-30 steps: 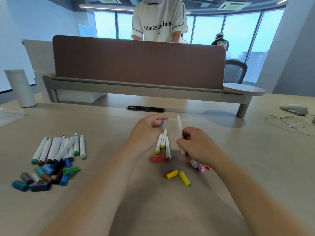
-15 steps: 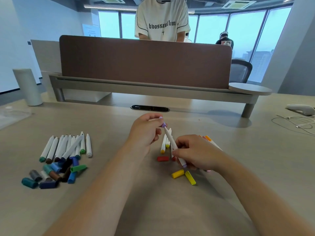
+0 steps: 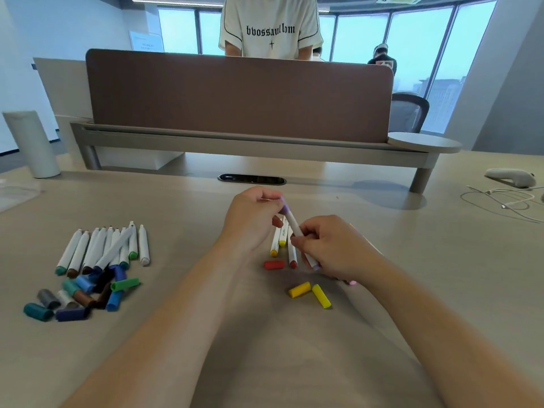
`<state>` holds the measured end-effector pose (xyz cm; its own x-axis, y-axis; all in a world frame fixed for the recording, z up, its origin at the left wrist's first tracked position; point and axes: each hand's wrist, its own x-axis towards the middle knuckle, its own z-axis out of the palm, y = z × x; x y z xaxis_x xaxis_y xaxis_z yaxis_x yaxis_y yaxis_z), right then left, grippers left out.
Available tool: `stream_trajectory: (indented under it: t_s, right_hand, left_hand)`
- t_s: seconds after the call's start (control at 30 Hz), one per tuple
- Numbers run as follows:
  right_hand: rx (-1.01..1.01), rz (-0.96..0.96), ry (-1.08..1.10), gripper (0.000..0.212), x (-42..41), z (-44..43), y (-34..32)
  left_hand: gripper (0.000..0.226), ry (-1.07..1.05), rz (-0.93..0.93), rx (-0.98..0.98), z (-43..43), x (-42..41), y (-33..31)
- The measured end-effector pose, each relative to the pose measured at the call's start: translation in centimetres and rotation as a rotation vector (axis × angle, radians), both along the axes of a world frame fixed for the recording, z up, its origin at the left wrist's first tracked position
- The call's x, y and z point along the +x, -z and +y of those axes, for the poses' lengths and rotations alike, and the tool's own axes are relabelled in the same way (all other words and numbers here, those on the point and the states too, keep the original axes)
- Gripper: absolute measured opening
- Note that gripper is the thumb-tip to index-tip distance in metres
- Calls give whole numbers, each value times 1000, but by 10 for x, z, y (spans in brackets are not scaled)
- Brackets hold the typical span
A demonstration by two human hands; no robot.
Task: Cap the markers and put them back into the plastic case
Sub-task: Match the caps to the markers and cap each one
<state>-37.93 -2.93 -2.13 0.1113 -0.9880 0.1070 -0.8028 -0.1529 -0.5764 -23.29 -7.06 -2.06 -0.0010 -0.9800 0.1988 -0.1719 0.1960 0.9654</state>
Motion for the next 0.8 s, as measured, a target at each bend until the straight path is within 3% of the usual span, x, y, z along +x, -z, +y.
stream_trajectory:
  t_s: [0.07,0.13,0.3,0.57,0.73,0.8]
  right_hand:
    - [-24,-19,42,8,-1,-6,-1]
    - [-29,4,118,11,-5,-9,0]
    - [47,312,284,19,-14,-14,7]
    - [77,371,322,32,-10,-16,14]
    - [46,384,308,39,-3,-19,15]
    - [-51,367,251,27,2,-18,15]
  left_hand:
    - [27,14,-98,9,0,0,0]
    - [35,-23,-216,16,-1,0,0]
    - [11,-39,-448,-24,-2,4,-1]
    - [17,-46,-529,-21,-1,8,-4]
    - [9,44,-733,8,-2,18,-6]
    - [8,109,-815,36,-2,20,-7]
